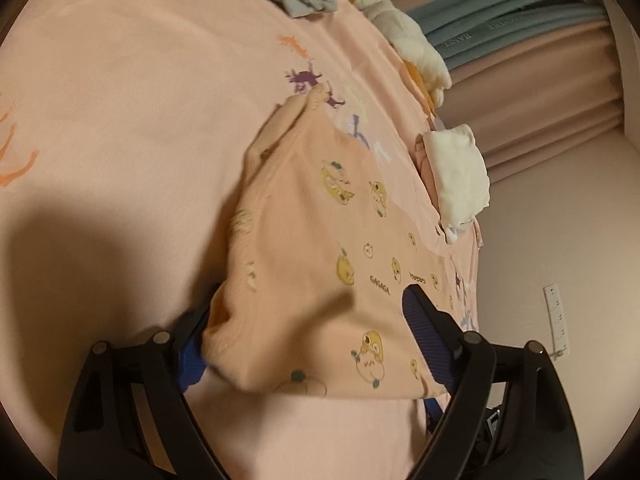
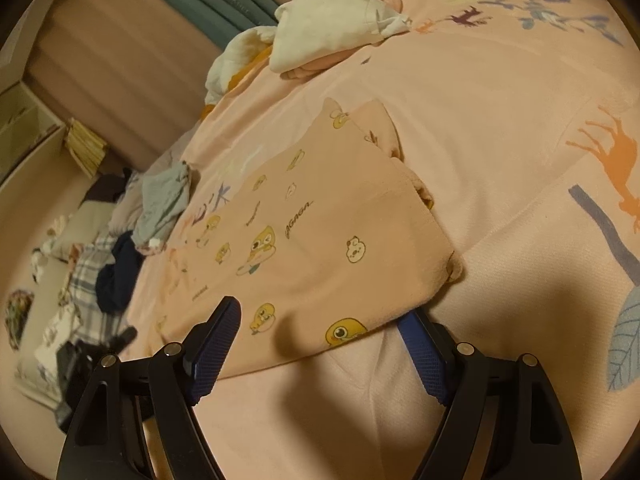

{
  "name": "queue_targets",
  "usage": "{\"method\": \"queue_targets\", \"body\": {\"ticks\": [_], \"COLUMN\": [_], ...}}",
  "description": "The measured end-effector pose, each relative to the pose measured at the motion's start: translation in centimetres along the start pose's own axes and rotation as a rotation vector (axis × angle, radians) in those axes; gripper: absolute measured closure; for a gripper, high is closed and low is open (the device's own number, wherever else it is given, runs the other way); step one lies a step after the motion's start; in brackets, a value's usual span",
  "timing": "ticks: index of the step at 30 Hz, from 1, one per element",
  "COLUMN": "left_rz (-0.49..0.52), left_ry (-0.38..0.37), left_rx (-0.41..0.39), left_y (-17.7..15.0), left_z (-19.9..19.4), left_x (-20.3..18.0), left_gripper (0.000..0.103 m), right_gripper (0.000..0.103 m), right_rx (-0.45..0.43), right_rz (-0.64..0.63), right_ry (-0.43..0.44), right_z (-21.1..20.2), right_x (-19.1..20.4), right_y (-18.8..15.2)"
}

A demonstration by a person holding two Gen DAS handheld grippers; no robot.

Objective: Fold small clothes
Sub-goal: 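Grasp the side edge of the folded shirt with the left tool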

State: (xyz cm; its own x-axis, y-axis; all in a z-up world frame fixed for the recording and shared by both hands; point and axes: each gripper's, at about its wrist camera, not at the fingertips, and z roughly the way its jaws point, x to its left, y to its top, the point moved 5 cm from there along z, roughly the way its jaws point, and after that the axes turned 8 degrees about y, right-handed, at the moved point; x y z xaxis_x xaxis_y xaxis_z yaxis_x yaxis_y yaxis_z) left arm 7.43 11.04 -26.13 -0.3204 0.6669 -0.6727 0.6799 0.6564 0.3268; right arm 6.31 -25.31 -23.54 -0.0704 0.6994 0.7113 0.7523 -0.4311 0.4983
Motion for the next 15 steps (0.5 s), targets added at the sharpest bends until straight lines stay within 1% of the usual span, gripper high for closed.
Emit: {"method": "queue_targets", "body": {"ticks": [2, 3, 4, 5, 7, 8, 9, 11, 13, 15], "left_rz": [0.008, 0.005, 0.002, 0.003, 0.023, 0.021, 0.004, -0.027, -0.041, -0.045], "left_ry": [0.004, 0.006, 0.012, 0.019, 0.048, 0.066, 0.069, 0.044, 0.02, 0.007], "left_rx": [-0.024, -0.038, -0.048, -0.049, -0.049, -0.054, -0.061, -0.054, -0.032, -0.022], "left_y": [0.2, 0.3, 0.4, 0.5, 0.7, 0.8, 0.9, 1.2, 1.5, 1.6], "left_z": [0.4, 0.5, 0.7, 0.9, 1.5, 1.8, 1.9, 2.1, 2.4, 2.5], "left_x": [-0.2, -0.2, -0.2, -0.1, 0.2, 0.4, 0.8, 1.2, 1.5, 1.7], "left_gripper": [0.017, 0.02, 0.026, 0.031, 0.053, 0.059, 0.067, 0.071, 0.08, 0.083], "right_gripper": [0.022, 0.022, 0.022, 0.022, 0.022, 0.022, 0.022, 0.022, 0.022, 0.024], "right_rx": [-0.003, -0.003, -0.004, -0.004, 0.002, 0.006, 0.008, 0.014, 0.015, 0.021], "right_rz": [-0.012, -0.016, -0.019, -0.022, -0.035, -0.047, -0.056, -0.066, -0.062, -0.052], "right_ry": [-0.003, -0.001, 0.002, 0.005, 0.006, 0.003, 0.0, 0.004, 0.019, 0.029], "right_z": [0.1, 0.1, 0.1, 0.2, 0.1, 0.1, 0.0, -0.1, -0.4, -0.7], "right_x": [0.0, 0.0, 0.0, -0.1, 0.0, 0.0, 0.1, 0.1, 0.0, -0.3], "right_y": [0.0, 0.0, 0.1, 0.1, 0.1, 0.0, 0.0, -0.1, -0.2, -0.1]}}
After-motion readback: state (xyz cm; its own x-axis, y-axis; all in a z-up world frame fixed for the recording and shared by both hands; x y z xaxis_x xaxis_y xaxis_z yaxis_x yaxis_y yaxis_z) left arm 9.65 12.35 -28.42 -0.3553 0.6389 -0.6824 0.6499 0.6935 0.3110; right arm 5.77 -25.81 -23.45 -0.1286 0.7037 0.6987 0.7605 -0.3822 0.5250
